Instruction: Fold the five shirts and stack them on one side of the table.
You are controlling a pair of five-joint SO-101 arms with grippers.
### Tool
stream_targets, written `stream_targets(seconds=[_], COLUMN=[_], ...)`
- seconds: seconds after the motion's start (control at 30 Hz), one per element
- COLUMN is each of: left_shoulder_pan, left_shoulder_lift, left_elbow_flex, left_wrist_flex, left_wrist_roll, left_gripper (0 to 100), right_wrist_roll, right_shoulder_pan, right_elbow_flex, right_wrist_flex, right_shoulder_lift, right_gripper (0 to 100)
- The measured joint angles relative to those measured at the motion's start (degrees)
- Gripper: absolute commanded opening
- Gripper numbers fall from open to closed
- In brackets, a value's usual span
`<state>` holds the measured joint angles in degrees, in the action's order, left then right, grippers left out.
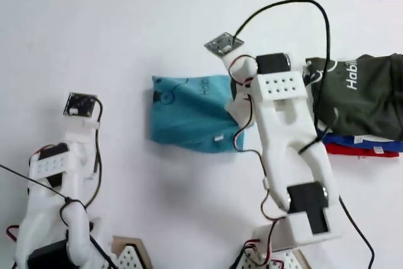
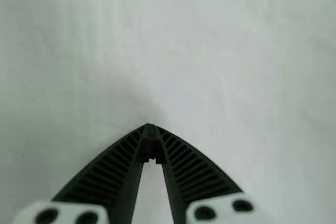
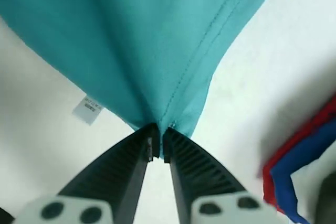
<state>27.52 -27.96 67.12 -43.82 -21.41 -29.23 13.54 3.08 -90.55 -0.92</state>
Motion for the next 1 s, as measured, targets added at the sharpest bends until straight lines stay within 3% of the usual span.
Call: stream_targets(seconds=[0.5, 0.73, 0.87, 1.0], left_shoulder_pan=[0.00, 0.00, 0.00, 0.09], left_shoulder_lift=[0.00, 0.00, 0.00, 0.00], left_elbow_flex=[0.00, 0.00, 0.00, 0.00], left_wrist_flex=[0.00, 0.00, 0.00, 0.00], left_wrist_roll=[0.00, 0.00, 0.00, 0.18], left_gripper=[3, 3, 3, 3], right_wrist_roll=[0.00, -3.08, -3.25, -3.08], right_shoulder_pan=[2.81, 2.73, 2.46, 2.55], right_elbow_flex=[23.47, 17.58, 7.12, -0.53], right_wrist_flex=[13.27, 13.89, 10.11, 10.02], right_shoulder_lift=[1.76, 1.76, 1.76, 1.76], right_gripper=[3.0, 19.8, 15.1, 1.5])
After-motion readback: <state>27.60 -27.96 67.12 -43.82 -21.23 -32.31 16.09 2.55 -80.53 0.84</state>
